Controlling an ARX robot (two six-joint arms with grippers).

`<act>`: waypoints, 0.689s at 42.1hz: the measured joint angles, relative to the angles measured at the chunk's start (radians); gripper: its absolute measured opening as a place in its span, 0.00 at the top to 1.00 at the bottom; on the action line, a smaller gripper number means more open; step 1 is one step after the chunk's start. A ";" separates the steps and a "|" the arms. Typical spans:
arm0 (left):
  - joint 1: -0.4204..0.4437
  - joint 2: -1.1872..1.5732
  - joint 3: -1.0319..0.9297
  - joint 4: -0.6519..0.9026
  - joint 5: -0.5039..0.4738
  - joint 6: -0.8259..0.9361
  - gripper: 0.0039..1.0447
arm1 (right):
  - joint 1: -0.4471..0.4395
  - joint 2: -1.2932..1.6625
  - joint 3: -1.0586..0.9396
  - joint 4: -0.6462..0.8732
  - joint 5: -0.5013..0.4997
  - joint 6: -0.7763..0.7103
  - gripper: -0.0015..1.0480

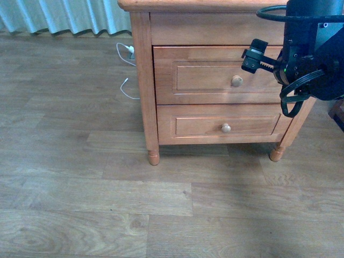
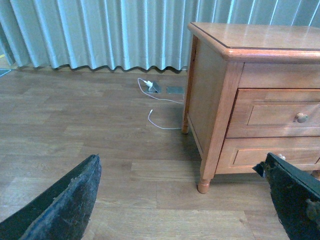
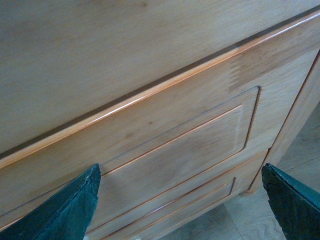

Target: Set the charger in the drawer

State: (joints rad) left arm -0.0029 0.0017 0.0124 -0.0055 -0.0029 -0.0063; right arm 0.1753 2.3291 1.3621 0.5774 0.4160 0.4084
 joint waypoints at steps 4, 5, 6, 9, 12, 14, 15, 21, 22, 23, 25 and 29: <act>0.000 0.000 0.000 0.000 0.000 0.000 0.05 | 0.000 0.002 0.004 -0.002 0.001 -0.001 0.08; 0.000 0.000 0.000 0.000 0.000 0.000 0.05 | 0.000 0.003 0.005 -0.002 0.000 -0.001 0.08; 0.000 0.000 0.000 0.000 0.000 0.000 0.05 | 0.000 0.003 0.005 -0.001 0.000 -0.001 0.08; 0.000 0.000 0.000 0.000 0.000 0.000 0.05 | -0.001 0.003 0.005 0.000 -0.003 -0.002 0.08; 0.000 0.000 0.000 0.000 0.000 0.000 0.05 | -0.002 0.005 0.009 0.001 -0.006 -0.008 0.08; 0.000 0.000 0.000 0.000 0.000 0.000 0.05 | -0.003 0.012 0.024 0.000 -0.010 -0.018 0.08; 0.000 0.000 0.000 0.000 0.000 0.000 0.05 | -0.003 0.015 0.029 -0.005 -0.014 -0.019 0.08; 0.000 0.000 0.000 0.000 0.000 0.000 0.05 | -0.009 0.016 0.045 -0.021 -0.068 -0.023 0.08; 0.000 0.000 0.000 0.000 0.000 0.000 0.05 | -0.009 0.016 0.042 -0.017 -0.075 -0.026 0.08; 0.000 0.000 0.000 0.000 0.000 0.000 0.05 | -0.009 0.014 0.034 -0.007 -0.087 -0.027 0.08; 0.000 0.000 0.000 0.000 0.000 0.000 0.05 | -0.009 0.004 0.014 0.010 -0.118 -0.026 0.08; 0.000 0.000 0.000 0.000 0.000 0.000 0.05 | -0.008 -0.056 -0.063 0.043 -0.193 -0.030 0.08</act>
State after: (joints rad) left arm -0.0029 0.0017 0.0124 -0.0055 -0.0029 -0.0063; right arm 0.1673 2.2730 1.2987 0.6209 0.2234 0.3782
